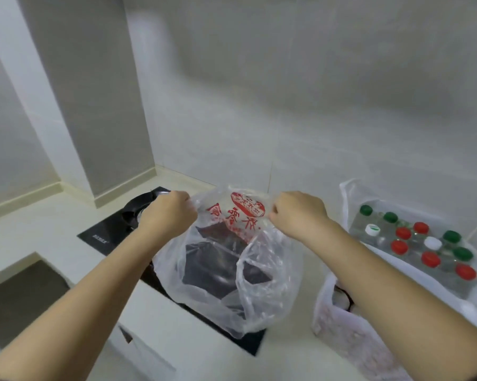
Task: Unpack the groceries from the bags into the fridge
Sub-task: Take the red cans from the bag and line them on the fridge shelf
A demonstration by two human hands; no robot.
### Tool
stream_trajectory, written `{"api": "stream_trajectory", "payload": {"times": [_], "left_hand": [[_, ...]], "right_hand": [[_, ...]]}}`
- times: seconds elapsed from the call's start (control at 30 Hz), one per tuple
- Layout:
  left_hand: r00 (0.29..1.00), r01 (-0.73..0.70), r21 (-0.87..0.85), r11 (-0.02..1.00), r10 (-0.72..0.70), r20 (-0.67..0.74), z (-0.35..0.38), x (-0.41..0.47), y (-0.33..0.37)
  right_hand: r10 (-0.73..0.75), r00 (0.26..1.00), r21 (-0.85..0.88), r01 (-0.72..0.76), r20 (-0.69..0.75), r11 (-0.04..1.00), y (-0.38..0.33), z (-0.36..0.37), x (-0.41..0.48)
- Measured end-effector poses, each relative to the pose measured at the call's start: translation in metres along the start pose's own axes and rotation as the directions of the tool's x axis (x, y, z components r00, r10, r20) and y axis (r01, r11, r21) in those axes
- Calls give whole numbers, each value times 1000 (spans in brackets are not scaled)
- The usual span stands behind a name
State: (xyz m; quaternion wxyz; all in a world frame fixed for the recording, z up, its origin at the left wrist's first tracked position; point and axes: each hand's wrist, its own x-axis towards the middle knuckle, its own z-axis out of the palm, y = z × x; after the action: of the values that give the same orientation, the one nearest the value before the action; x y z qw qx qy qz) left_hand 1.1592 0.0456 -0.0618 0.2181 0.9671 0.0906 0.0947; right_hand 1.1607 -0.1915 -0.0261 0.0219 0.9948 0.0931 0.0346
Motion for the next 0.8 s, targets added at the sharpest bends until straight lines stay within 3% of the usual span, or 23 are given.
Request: {"api": "stream_trajectory", "payload": {"times": [0.17,0.5,0.67,0.8], "left_hand": [[997,-69,-96,993,65,-42,14,100,10],[994,-88,-99,991,94,60,98,239,30],[949,-107,-12,994,106,297,158,255,21],[946,-102,60,993,78,315,178,257,9]], "right_hand": [[100,994,-52,-102,-42,993,20,-6,83],[182,981,-115,-189,-67,975,49,57,201],[176,970,-52,-170,168,984,62,122,229],[139,953,-31,-136,269,990,72,149,229]]}}
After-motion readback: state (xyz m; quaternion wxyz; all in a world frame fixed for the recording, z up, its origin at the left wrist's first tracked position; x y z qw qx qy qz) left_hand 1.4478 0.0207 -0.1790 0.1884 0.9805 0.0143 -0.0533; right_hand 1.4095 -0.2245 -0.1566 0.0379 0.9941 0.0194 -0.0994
